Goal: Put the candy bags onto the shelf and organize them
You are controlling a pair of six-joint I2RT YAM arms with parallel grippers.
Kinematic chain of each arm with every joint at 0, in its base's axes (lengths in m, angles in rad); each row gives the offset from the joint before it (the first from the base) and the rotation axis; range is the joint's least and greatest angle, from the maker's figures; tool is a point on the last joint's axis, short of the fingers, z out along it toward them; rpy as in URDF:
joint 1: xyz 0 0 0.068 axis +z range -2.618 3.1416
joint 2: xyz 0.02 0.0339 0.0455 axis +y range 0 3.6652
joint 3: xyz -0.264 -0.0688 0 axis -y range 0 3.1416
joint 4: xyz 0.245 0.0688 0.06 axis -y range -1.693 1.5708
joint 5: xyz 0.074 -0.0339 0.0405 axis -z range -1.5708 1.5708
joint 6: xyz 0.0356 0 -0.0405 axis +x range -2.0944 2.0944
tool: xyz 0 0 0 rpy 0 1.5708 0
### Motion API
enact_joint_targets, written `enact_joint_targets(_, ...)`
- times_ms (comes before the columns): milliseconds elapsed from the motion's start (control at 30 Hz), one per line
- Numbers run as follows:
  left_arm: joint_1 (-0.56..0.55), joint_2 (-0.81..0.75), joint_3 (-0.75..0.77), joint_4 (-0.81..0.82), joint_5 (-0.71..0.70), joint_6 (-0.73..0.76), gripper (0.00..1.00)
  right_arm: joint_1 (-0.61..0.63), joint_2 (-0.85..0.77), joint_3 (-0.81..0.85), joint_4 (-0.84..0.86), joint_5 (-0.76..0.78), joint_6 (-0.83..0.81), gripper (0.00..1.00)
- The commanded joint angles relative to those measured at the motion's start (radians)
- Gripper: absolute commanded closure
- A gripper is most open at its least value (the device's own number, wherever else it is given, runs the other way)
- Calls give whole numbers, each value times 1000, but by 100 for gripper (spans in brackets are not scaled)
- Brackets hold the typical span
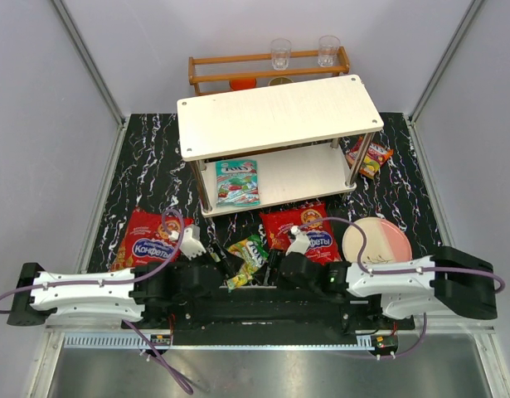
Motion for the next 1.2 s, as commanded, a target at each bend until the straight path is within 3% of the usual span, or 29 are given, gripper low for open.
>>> enact_joint_targets(0, -6, 12, 94, -103, -27, 54, 23, 56, 94, 37, 191, 197, 187, 30)
enact_joint_targets(333, -7, -115, 35, -116, -47, 72, 21, 82, 318, 72, 279, 257, 362, 32)
enact_joint_targets(433, -7, -152, 24, -137, -59, 74, 21, 83, 352, 75, 289, 279, 367, 53)
enact_joint_targets(467, -6, -158, 22, -151, -67, 71, 21, 82, 356, 75, 288, 283, 362, 74)
enact_joint_targets(500, -7, -169, 22, -158, -68, 71, 21, 82, 356, 77, 283, 288, 352, 86)
enact_joint_targets(533, -6, -174, 21, -162, -71, 69, 21, 82, 338, 84, 271, 295, 314, 96)
enact_joint_targets(567, -6, -175, 19, -168, -71, 69, 21, 82, 320, 89, 228, 302, 289, 100)
enact_joint_targets(700, -6, -177, 18, -168, -70, 72, 21, 82, 177, 116, 171, 271, 33, 100)
enact_joint_targets(800, -7, -161, 19, -168, -75, 77, 21, 82, 38, 161, 34, 222, -194, 100)
enact_joint_targets(1000, -7, -112, 22, -155, -76, 75, 21, 74, -274, 196, -344, 245, -296, 100)
enact_joint_targets(1167, -7, -79, 19, -111, -67, 85, 21, 13, -391, 186, -560, 243, -342, 100)
